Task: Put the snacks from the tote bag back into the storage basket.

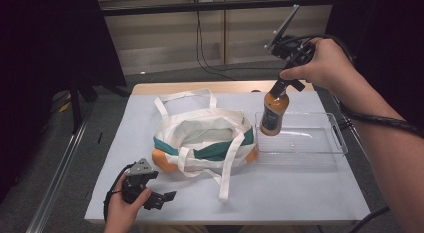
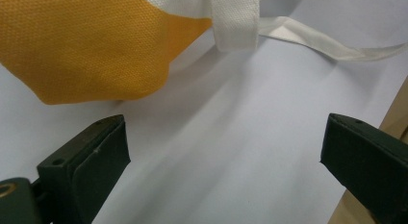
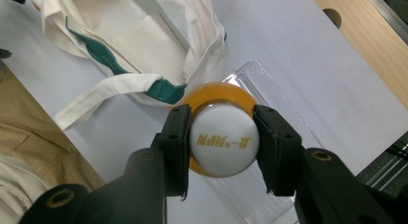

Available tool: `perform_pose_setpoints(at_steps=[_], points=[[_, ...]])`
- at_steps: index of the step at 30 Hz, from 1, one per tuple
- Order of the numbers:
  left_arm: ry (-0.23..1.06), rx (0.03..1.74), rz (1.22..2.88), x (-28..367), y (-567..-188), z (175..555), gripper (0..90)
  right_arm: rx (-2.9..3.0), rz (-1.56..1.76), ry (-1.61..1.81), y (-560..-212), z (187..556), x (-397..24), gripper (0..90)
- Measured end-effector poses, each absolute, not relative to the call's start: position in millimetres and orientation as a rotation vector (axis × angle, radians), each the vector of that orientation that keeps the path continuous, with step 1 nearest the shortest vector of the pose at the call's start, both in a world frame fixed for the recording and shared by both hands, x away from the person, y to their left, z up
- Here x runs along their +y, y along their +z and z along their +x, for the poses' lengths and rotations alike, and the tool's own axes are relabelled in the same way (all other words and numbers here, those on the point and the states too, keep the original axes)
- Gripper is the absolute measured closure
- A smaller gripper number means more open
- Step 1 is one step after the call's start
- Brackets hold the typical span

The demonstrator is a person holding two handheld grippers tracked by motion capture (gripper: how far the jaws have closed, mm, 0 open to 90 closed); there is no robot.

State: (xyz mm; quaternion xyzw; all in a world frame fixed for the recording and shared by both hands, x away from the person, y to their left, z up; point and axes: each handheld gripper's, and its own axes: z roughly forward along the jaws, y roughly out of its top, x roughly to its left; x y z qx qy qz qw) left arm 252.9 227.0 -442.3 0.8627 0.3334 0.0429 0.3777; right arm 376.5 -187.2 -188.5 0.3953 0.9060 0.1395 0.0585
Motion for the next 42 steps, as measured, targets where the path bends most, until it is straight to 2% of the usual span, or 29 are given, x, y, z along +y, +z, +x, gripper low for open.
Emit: perform_pose_setpoints(at_steps=[42], points=[[0.098,0.843,2.223,225,-444,253,2.8,2.834,1.11,0.302,-236,366,-194,60.4]])
